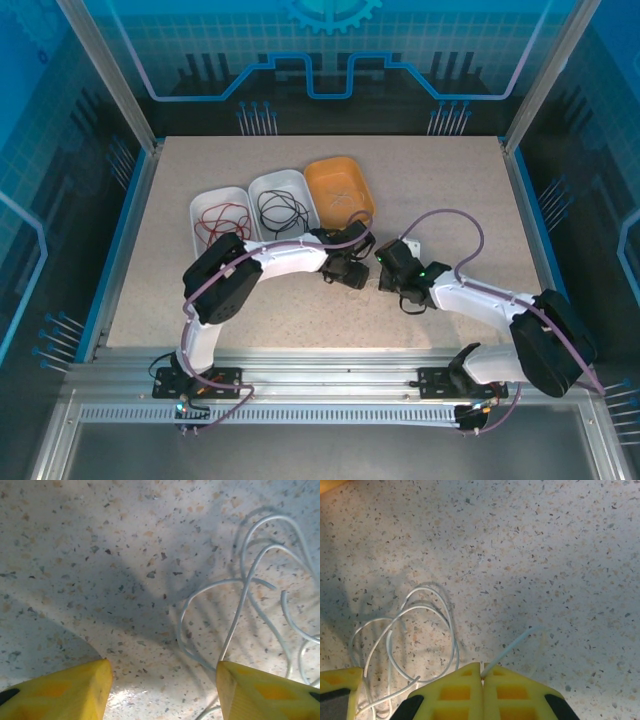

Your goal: Untangle the cables

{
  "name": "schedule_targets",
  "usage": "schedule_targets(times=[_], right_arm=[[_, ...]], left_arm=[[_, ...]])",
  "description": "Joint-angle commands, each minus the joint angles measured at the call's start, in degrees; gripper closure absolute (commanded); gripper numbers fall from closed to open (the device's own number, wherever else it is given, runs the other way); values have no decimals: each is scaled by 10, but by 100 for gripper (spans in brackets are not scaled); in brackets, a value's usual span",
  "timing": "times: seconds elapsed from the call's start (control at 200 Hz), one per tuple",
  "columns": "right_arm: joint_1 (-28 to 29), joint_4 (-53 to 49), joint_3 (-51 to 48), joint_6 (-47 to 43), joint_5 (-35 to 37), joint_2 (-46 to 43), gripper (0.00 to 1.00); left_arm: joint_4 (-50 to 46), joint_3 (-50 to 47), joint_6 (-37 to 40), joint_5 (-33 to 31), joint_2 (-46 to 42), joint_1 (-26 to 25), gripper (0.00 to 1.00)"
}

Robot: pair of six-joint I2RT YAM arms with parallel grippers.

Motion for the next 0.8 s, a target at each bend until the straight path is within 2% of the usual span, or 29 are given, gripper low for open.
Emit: schedule_targets(times=[0.0,0.255,0.405,0.64,0.795], right_arm=[[-7,11,-6,12,-1,-18,100],[-8,3,-2,5,-6,-46,100],[-6,-3,5,-29,-24,-92,100],[-6,-94,56,-82,13,-202,100],[-8,-161,112,-119,24,-231,100]], left_arm=[[-64,20,23,6,29,-6,42],[-80,25,29,-9,37,-8,44],[-83,28,31,-21,33,-7,46],[-73,18,27,-20,33,-6,47],[-65,10,22,-19,32,-3,47]])
